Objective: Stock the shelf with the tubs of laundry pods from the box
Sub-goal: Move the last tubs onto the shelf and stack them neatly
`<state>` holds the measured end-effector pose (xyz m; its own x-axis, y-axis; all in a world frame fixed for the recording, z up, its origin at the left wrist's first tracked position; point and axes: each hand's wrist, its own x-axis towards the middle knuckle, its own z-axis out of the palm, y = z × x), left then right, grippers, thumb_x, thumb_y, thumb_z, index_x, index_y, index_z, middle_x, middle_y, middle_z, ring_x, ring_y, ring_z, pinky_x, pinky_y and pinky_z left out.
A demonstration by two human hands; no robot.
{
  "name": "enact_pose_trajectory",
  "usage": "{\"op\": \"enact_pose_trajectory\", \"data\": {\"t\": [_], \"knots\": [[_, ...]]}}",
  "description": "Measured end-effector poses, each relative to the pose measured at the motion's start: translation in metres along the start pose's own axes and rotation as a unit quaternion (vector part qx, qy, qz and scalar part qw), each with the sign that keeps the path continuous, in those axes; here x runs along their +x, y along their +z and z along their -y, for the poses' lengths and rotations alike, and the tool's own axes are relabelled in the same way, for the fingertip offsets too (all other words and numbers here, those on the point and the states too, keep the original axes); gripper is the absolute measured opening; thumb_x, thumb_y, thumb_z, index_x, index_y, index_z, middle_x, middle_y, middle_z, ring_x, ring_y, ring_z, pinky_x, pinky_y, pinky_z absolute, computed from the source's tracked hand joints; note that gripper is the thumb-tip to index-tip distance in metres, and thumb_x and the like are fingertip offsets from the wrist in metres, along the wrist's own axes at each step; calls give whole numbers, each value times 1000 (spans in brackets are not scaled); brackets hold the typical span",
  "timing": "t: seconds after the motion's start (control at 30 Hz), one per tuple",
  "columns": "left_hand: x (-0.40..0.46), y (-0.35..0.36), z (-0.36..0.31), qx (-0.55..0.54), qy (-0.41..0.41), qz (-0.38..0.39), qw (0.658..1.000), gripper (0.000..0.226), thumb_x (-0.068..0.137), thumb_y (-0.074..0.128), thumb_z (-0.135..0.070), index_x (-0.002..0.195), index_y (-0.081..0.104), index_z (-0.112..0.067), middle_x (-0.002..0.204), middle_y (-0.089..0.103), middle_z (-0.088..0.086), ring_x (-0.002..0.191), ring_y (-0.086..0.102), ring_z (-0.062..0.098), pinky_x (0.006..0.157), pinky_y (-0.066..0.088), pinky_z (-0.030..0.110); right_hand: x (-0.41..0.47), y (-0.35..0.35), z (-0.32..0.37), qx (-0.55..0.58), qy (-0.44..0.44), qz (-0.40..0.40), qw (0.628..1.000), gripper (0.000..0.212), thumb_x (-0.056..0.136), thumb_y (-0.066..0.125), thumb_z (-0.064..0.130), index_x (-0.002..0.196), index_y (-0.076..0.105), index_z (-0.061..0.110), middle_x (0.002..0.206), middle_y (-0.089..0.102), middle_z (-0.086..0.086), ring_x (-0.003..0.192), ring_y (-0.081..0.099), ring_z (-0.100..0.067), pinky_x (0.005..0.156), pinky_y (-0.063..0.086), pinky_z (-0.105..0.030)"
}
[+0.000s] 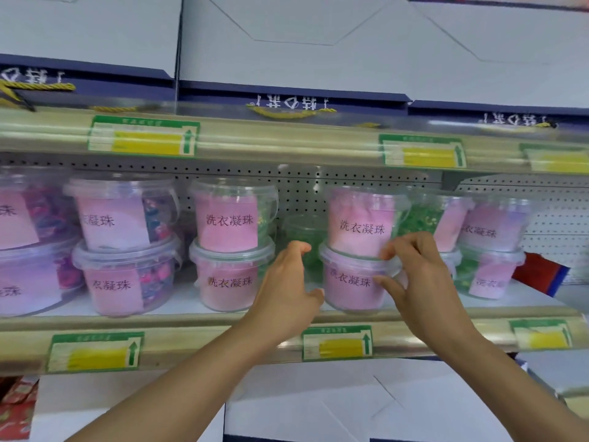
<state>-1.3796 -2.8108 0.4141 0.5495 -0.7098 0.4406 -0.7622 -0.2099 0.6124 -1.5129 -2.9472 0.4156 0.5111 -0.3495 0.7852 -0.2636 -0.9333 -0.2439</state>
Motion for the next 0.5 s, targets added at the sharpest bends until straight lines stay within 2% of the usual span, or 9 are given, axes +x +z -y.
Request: {"op": "enact_pose_trajectory", "data": {"t": [0.13,0.23,0.33,0.47,0.5], "knots": [[19,1,1,-1,-30,-12,999,68,84,65,-10,141,29,-15,141,42,2,124,44,16,98,33,22,-3,-9,0,-5,-18,1,1000,34,66,79,-3,91,59,7,98,45,-2,67,51,-19,62,43,-29],[27,3,3,15,-41,-13,999,66,85,65,-11,141,30,-13,133,49,6,118,49,20,94,37,24,3,-18,0,-13,-23,0,1000,34,63,80,-3,89,60,6,97,48,-5,69,54,-23,62,46,-33],[32,6,3,24,-33,-8,999,65,86,62,-9,141,28,-13,129,51,8,115,51,21,87,37,23,9,-31,1,-16,-14,3,1000,34,64,81,-2,88,59,9,96,47,0,72,53,-24,63,49,-38],[42,11,-2,58,-12,-6,998,65,83,62,-2,139,30,-10,130,50,13,116,52,28,89,42,28,3,-52,6,-30,-1,28,999,32,66,80,2,85,58,13,94,50,-1,72,50,-19,59,42,-26],[47,13,-3,65,-1,-13,998,64,81,61,0,138,33,-9,130,50,14,117,52,30,91,44,31,0,-56,7,-33,1,31,999,32,66,81,3,84,57,14,92,50,-1,72,50,-19,58,43,-27]]}}
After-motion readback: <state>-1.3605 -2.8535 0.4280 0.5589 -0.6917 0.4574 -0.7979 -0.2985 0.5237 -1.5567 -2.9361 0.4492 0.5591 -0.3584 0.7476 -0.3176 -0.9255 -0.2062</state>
